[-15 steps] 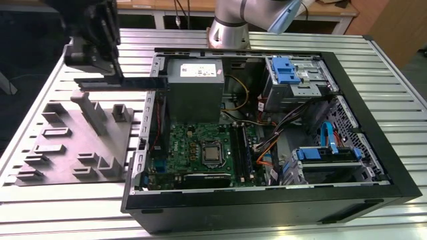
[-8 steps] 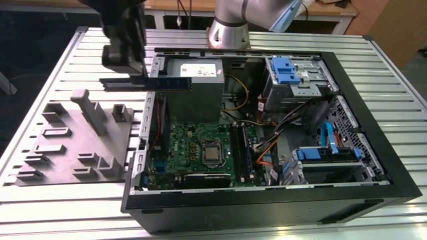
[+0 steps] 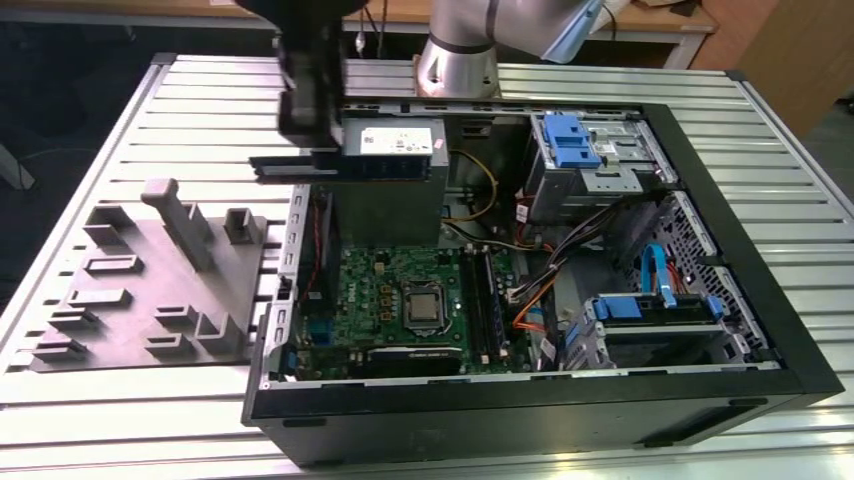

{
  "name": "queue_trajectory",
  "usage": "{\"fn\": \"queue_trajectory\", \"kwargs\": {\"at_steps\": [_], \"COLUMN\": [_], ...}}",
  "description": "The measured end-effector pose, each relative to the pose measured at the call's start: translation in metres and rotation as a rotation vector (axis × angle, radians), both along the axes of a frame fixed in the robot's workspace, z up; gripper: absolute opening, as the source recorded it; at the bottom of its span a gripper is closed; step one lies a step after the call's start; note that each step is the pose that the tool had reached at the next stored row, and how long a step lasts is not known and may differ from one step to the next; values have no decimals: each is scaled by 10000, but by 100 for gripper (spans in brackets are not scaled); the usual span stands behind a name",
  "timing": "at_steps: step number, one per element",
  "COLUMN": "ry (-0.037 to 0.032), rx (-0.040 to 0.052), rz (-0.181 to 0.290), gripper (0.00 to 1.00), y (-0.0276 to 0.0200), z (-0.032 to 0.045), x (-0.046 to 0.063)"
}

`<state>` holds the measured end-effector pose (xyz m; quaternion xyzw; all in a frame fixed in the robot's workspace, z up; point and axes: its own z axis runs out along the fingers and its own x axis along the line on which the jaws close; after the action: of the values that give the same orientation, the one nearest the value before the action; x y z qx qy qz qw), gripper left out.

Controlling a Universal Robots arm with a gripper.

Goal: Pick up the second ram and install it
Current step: 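Pick up the second ram and move it above second insertion slot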

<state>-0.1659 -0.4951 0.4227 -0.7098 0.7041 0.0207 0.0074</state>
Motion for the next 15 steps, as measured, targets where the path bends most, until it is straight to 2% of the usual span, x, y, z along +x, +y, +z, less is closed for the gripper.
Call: {"fn": "queue_trajectory", "kwargs": {"at_steps": [9,13,15], "ry": [47,57,63], "rx": [0,-1,1], "rz": [0,0,0], "gripper": [12,12,12], "y": [0,0,0], "z": [-9,-31,-68], "x": [404,515,551]}}
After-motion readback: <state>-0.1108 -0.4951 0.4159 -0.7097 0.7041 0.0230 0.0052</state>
